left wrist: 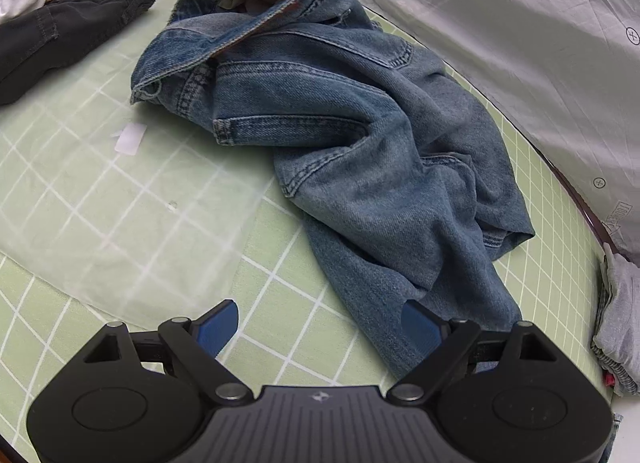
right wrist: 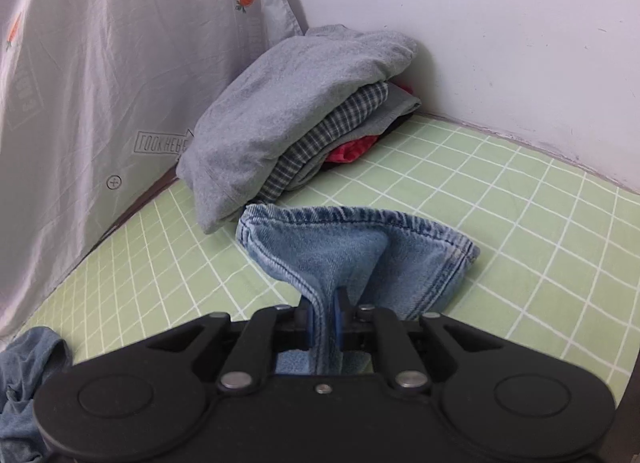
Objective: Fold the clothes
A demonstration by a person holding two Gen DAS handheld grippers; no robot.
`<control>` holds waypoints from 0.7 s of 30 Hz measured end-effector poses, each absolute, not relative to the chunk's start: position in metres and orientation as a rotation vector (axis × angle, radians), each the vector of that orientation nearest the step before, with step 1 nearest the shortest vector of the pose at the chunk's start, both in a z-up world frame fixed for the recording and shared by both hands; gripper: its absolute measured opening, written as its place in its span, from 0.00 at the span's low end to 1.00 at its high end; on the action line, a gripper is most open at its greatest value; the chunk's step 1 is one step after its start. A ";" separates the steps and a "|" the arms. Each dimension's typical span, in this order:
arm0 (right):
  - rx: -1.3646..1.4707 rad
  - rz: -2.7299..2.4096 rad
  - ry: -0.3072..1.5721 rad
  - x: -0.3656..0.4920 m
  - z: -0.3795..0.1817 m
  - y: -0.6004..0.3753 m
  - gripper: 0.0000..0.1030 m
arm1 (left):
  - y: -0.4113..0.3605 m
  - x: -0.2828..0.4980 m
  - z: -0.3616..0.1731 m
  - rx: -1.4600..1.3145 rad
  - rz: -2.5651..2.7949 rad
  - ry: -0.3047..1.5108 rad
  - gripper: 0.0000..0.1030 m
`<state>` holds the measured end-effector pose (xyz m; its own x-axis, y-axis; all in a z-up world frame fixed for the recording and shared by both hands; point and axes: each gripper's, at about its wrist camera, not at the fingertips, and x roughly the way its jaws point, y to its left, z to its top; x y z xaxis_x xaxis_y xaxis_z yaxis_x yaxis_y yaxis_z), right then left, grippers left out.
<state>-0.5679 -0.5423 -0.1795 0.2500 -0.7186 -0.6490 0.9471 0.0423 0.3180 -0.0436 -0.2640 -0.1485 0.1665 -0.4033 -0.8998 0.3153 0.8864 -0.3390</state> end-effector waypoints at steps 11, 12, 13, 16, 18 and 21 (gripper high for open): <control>0.980 -1.350 0.452 -0.619 -0.207 -0.496 0.06 | -0.317 -0.073 -0.187 -0.086 -0.539 1.419 0.86; 0.991 -1.351 0.468 -0.621 -0.211 -0.492 0.06 | -0.322 -0.076 -0.187 -0.062 -0.534 1.404 0.85; 1.000 -1.352 0.474 -0.624 -0.212 -0.488 0.06 | -0.327 -0.081 -0.186 -0.026 -0.517 1.380 0.72; 1.013 -1.354 0.492 -0.631 -0.214 -0.479 0.04 | -0.332 -0.089 -0.185 0.054 -0.512 1.335 0.12; 1.020 -1.343 0.503 -0.633 -0.216 -0.475 0.03 | -0.326 -0.092 -0.186 0.037 -0.503 1.327 0.07; 1.001 -1.308 0.523 -0.630 -0.217 -0.472 0.03 | -0.309 -0.102 -0.180 0.043 -0.491 1.280 0.06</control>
